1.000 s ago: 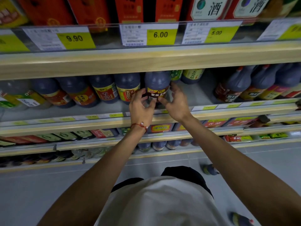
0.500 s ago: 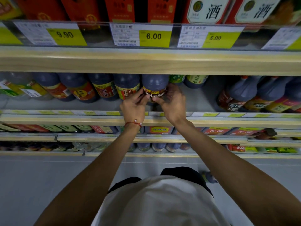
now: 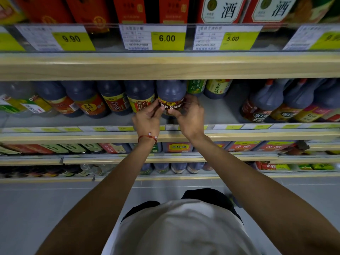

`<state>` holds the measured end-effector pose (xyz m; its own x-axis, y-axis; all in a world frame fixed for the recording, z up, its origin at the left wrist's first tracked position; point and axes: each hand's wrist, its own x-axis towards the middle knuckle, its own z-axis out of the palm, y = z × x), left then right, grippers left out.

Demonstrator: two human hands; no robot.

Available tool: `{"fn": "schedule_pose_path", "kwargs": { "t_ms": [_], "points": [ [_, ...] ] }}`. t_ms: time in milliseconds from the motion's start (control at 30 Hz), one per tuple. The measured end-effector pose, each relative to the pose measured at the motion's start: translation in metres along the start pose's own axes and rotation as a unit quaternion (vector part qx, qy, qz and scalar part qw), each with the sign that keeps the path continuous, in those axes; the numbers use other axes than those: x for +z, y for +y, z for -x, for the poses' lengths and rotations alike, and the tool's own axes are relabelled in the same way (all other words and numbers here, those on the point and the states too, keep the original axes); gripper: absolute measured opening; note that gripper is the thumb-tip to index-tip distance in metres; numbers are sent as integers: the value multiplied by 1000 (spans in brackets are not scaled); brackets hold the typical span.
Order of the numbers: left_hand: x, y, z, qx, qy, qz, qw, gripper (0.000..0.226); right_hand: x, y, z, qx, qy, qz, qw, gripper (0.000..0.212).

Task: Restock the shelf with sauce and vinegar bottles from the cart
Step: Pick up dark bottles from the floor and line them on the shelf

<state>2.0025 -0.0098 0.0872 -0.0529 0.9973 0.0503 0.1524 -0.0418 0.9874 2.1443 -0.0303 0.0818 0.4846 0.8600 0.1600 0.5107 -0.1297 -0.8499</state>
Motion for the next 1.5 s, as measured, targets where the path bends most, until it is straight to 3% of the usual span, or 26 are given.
{"fn": "schedule_pose_path", "kwargs": {
  "t_ms": [200, 333, 500, 700, 1067, 1500],
  "points": [
    [0, 18, 10, -13, -43, -36, 998, 46, -29, -24, 20, -7, -61, 56, 997, 56],
    [-11, 34, 21, 61, -64, -153, 984, 43, -63, -42, 43, -24, -82, 181, 980, 40],
    [-32, 47, 37, 189, -159, -311, 918, 43, -83, -57, 72, -86, -77, 336, 935, 40],
    [-66, 56, 39, 311, -245, -405, 824, 57, -76, -75, 120, -88, -11, 395, 914, 43],
    [-120, 55, 65, 463, -380, -378, 706, 53, -45, -113, 249, 93, 103, 412, 900, 49],
    [-113, 47, 200, 502, -544, -331, 585, 58, -64, -103, 420, 291, 202, 386, 852, 44]
  ]
}}
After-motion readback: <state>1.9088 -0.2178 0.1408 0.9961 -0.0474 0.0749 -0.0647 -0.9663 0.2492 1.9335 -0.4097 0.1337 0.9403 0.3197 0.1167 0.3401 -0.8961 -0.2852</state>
